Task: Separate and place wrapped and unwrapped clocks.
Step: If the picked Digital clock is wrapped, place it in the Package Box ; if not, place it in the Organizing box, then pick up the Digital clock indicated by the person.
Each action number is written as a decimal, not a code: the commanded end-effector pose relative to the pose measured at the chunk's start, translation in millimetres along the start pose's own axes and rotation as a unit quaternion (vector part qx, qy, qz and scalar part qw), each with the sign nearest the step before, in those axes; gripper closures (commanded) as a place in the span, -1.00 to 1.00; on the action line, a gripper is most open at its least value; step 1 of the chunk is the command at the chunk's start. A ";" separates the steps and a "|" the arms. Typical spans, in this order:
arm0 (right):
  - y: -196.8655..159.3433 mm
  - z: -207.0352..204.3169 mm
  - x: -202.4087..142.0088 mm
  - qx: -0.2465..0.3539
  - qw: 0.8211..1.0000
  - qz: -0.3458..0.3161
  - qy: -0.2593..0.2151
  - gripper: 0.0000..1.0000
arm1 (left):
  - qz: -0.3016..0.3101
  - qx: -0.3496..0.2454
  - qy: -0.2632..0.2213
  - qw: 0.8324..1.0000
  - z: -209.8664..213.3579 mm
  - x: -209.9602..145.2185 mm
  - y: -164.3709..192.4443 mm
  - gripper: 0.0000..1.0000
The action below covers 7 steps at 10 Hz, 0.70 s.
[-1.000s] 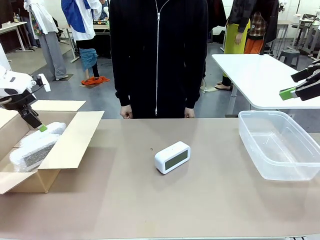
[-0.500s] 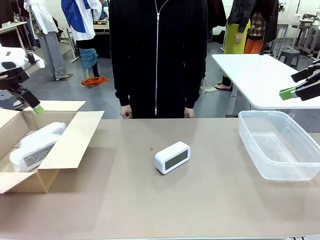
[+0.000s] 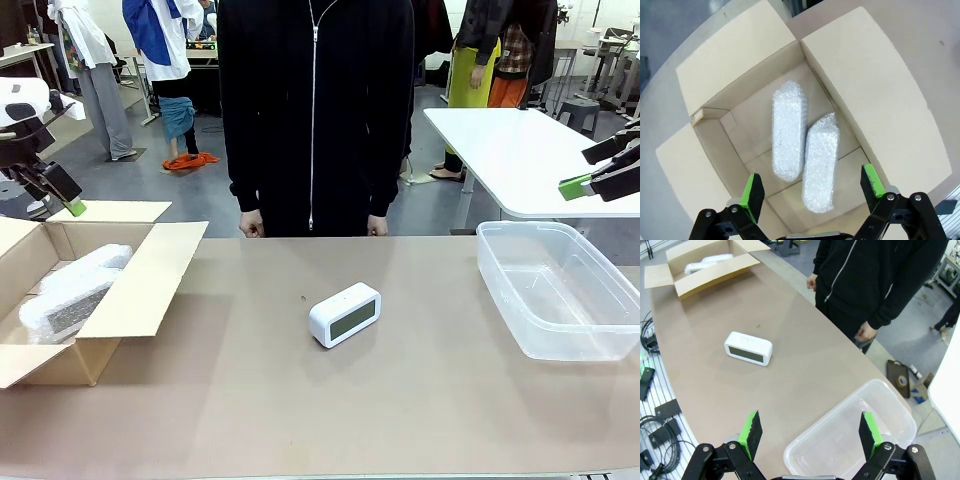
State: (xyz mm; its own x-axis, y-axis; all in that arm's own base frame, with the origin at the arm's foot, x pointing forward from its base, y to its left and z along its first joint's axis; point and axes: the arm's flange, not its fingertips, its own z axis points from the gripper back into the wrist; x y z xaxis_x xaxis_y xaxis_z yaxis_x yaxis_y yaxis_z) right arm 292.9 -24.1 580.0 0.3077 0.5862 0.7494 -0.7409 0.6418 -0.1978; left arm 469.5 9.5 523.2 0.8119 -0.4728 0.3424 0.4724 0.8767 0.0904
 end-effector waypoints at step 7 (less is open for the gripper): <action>-0.5 -1.7 -0.8 0.008 1.000 -0.004 -0.005 -1.00 | -0.011 -0.001 -0.002 1.000 -0.6 -0.9 1.7 -1.00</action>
State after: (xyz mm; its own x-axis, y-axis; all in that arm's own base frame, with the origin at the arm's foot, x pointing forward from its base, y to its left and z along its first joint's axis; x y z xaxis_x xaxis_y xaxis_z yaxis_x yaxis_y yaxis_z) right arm 292.9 -24.1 580.0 0.3077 0.5862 0.7495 -0.7409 0.6418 -0.1978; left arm 469.6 9.1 522.7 0.8099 -0.4769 0.3414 0.4765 0.8745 0.0911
